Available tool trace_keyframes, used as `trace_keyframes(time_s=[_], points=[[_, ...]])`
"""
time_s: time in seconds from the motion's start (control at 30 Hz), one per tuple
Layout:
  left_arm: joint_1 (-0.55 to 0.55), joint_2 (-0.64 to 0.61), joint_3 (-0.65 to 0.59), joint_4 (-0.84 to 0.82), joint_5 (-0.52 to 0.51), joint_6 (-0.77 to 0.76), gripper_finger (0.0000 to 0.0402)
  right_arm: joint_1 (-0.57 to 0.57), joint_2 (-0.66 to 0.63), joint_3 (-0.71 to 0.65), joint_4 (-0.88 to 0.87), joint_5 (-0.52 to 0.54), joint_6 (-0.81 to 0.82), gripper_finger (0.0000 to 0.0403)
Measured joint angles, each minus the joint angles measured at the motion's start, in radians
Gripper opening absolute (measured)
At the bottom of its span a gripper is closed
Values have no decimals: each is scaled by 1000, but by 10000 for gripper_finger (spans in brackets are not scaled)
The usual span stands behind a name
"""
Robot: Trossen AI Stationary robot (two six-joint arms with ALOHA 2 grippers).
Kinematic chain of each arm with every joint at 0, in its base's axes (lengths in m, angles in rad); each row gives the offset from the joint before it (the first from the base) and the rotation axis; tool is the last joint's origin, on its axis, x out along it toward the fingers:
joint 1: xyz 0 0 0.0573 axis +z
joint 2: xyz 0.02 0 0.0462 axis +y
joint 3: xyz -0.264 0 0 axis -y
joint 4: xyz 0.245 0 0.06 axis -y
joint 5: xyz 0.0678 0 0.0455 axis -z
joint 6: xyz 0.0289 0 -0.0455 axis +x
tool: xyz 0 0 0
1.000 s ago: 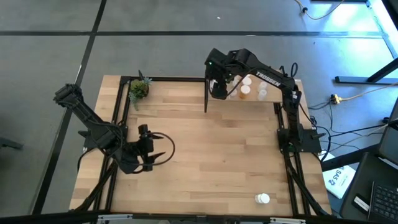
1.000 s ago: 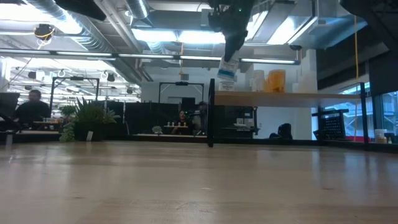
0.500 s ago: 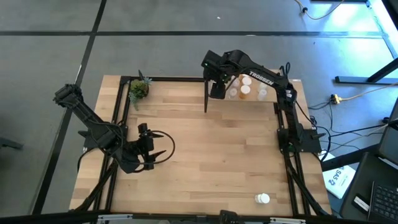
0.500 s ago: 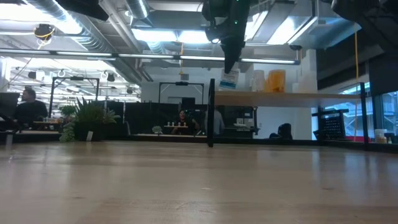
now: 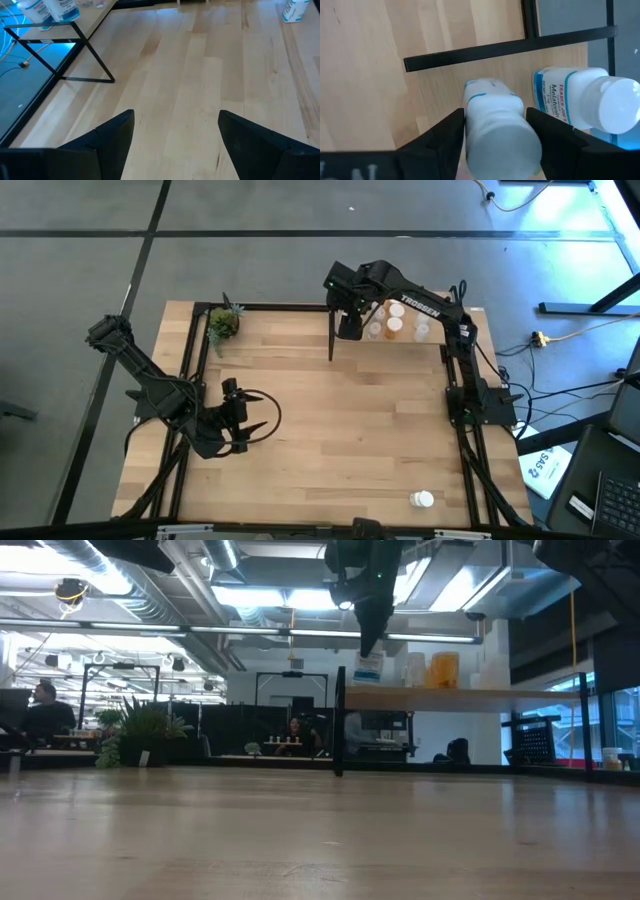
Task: Pick and place medicine bottles onto shelf by color
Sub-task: Put the top white pill bottle on the shelf aligned with the other white pill bottle
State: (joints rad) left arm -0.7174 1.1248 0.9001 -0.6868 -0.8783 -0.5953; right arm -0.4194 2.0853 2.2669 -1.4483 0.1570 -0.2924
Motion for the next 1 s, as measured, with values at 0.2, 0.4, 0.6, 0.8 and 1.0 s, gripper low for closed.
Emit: trace_keyframes(time_s=[0.2, 0.4, 0.6, 0.8, 1.0], points=[[0, 0, 0, 0, 0, 0, 283, -1, 0, 0, 15, 7, -3, 226], [0, 0, 0, 0, 0, 0, 283, -1, 0, 3, 13, 7, -38, 226], [0, 0, 0, 0, 0, 0, 283, 7, -4, 87, -4, 82, -88, 227], [0, 0, 0, 0, 0, 0, 283, 43, -54, 89, -14, 96, -94, 227], [0, 0, 0, 0, 1, -1, 283, 105, -68, 85, -111, 102, -30, 205]])
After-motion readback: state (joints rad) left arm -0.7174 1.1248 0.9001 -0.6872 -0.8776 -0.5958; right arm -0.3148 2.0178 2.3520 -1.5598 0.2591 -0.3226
